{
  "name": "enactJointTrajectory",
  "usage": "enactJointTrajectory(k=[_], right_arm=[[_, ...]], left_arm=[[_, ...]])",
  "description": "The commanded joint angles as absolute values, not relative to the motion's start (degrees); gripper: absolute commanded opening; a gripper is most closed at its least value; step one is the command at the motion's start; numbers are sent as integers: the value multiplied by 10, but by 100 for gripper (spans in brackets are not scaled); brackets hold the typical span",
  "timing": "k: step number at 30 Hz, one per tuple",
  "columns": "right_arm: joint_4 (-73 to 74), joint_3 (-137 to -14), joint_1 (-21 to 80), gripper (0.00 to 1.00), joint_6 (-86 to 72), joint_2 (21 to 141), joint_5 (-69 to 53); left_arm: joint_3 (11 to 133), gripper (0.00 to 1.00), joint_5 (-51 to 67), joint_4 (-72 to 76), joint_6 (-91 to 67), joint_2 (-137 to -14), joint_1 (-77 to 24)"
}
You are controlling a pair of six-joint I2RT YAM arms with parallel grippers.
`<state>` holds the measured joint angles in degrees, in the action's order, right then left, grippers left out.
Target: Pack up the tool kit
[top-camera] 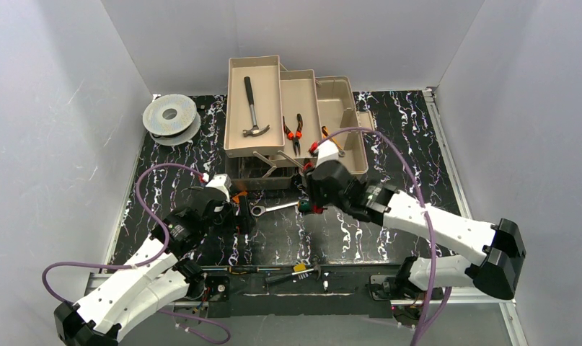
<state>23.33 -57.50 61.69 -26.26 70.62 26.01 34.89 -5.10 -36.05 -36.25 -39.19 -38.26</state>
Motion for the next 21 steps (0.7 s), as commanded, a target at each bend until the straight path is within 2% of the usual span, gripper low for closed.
enactJointTrajectory(k=[1, 6, 11, 15, 21], right_arm=[[233, -644, 515, 18, -220, 681, 275], [207, -685, 359, 19, -224, 697, 143], [287, -801, 283, 19, -231, 813, 50], [323, -874, 257, 20, -215, 895, -14], [345, -931, 244, 24, -210, 964, -2]], left_arm=[[365, 98, -68, -370, -373, -396, -385], [360, 98, -128, -382, -409, -393, -385], [347, 98, -163, -396, -457, -385, -384], [336, 98, -165, -396, -475, -372, -385], [338, 98, -128, -392, -455, -371, -385]])
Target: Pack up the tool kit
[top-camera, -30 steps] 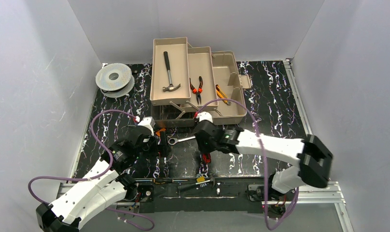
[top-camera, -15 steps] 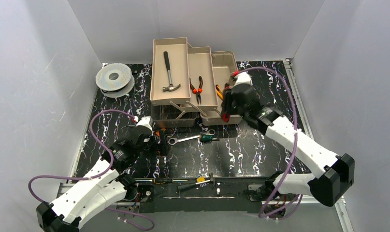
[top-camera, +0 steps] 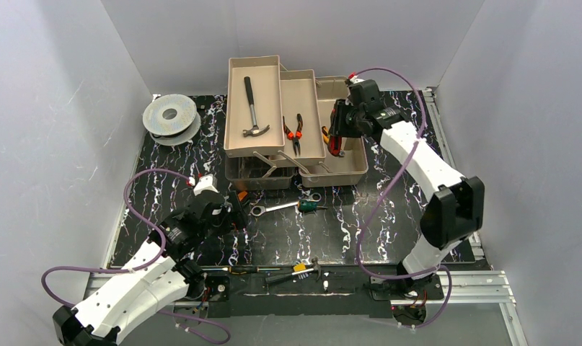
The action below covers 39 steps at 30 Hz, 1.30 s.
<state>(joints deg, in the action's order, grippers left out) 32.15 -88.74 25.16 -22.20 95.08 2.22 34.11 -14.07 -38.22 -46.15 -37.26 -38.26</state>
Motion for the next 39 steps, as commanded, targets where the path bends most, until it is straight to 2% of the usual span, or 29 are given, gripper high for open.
enactJointTrajectory(k=[1, 6, 14, 16, 18, 21, 24, 30, 39], right_arm=[[343, -932, 241, 25, -212, 970, 15], [346, -947, 229, 27, -221, 1004, 20], [359, -965, 229, 35, -215, 1049, 22], [360, -967, 229, 42, -215, 1048, 20], [360, -966, 229, 57, -215, 1043, 23], [349, -952, 229, 71, -218, 1021, 35], [315, -917, 229, 76, -219, 977, 44], [287, -840, 230, 76, -223, 880, 37], [187, -599, 270, 71, -196, 656, -53]], left_arm=[[338, 98, -120, -392, -449, -373, -384], [334, 98, -105, -389, -447, -380, -385], [334, 98, -95, -376, -431, -389, -385], [334, 98, -83, -366, -420, -394, -385], [333, 98, -70, -358, -412, -398, -384], [329, 98, -54, -347, -404, -401, -384], [318, 98, -40, -338, -400, -399, -385], [291, 98, -9, -292, -374, -385, -385], [244, 98, -5, -171, -323, -370, -386]])
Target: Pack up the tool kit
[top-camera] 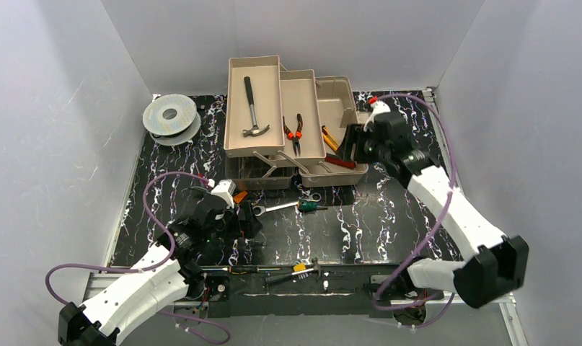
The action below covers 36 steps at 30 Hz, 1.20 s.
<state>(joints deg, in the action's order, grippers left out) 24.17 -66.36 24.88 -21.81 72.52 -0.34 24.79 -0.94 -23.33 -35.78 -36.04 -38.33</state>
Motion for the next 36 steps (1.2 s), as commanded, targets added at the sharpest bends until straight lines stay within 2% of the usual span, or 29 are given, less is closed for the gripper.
enactJointTrajectory(k=[1, 10, 16, 25, 31, 36], right_arm=[[185, -582, 276, 71, -195, 637, -58], [125, -420, 370, 68, -228, 546, -51], [87, -351, 423, 68, -287, 566, -12], [-1, -284, 424, 69, -391, 615, 16], [-58, -297, 414, 69, -395, 679, 32], [-53, -347, 368, 69, -375, 729, 26]], left_arm=[[240, 98, -5, -157, -316, -372, -388], [214, 98, 0, -34, -255, -424, -424], [230, 98, 0, 21, -199, -521, -459], [273, 98, 33, 13, -183, -618, -463], [263, 98, -40, 4, -201, -625, -455], [249, 98, -4, 47, -226, -634, -404]])
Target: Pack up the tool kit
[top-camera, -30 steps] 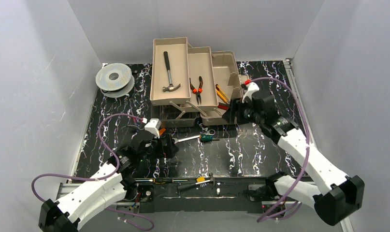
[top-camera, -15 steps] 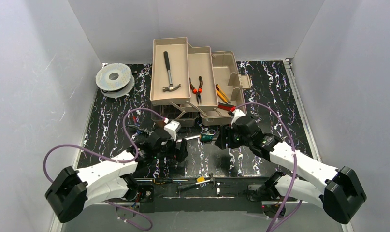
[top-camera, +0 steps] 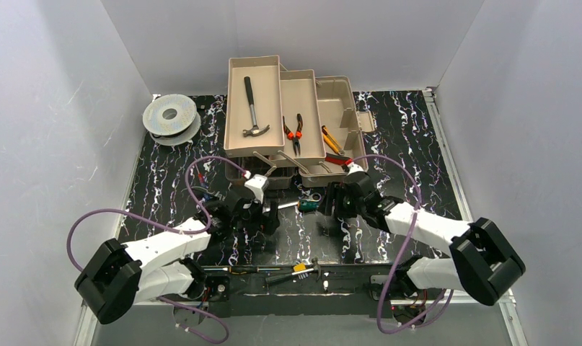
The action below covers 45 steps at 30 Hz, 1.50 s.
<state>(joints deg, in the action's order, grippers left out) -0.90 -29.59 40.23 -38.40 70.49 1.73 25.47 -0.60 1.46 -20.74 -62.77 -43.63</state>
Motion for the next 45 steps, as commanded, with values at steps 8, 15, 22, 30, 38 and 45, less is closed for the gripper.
enactJointTrajectory(k=[8, 15, 22, 30, 38, 45], right_arm=[[-29, -434, 316, 69, -328, 799, 0], [-4, -496, 291, 69, -313, 841, -36], [-25, -466, 298, 69, -279, 805, -80], [-44, -421, 401, 70, -120, 785, -60], [-20, -471, 468, 69, -55, 860, 24], [16, -504, 492, 68, -40, 918, 45]], left_arm=[[284, 98, 35, 63, -218, -687, -323], [347, 98, 60, 71, -223, -746, -294], [361, 98, 56, 61, -220, -747, -292], [298, 98, 165, 129, -232, -689, -297], [263, 98, 176, 121, -215, -630, -311], [246, 98, 165, 82, -225, -578, -312]])
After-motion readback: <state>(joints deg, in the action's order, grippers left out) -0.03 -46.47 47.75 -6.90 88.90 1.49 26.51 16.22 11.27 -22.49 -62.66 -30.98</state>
